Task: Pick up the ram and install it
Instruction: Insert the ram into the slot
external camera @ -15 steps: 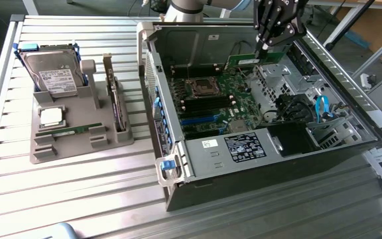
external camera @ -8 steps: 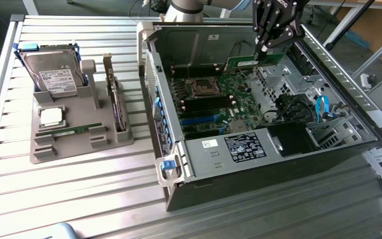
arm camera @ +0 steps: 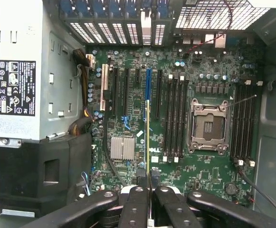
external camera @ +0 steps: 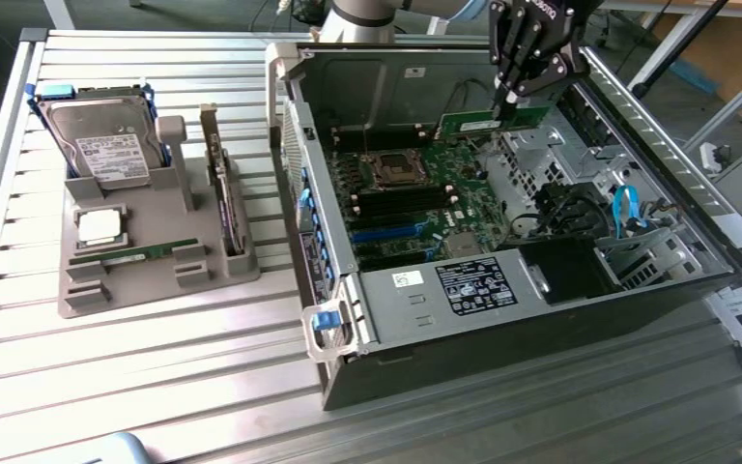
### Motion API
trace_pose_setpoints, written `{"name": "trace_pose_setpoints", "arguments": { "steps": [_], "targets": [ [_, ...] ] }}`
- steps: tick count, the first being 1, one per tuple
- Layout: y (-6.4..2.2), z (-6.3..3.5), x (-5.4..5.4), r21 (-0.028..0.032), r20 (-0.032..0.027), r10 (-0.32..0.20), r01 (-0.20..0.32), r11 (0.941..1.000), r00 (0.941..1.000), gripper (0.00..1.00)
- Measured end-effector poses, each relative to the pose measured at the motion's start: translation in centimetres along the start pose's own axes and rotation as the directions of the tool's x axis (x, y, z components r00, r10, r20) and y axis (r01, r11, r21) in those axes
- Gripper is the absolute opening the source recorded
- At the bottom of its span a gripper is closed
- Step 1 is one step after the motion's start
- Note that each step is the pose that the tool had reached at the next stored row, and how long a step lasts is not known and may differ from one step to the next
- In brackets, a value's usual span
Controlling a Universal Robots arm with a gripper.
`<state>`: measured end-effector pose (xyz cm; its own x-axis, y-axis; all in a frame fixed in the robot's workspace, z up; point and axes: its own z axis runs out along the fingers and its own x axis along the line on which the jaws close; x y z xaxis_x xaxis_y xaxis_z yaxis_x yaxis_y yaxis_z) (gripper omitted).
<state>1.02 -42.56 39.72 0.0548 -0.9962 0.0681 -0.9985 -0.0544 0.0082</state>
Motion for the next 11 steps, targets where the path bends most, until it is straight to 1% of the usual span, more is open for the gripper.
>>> {"name": "trace_pose_setpoints", "arguments": {
  "steps": [11],
  "targets": [
    [0.00, 0.57, -0.04, -0.0001, 0.0000, 0.000, 0.000, 1.0000, 1.0000, 0.12]
  ]
}}
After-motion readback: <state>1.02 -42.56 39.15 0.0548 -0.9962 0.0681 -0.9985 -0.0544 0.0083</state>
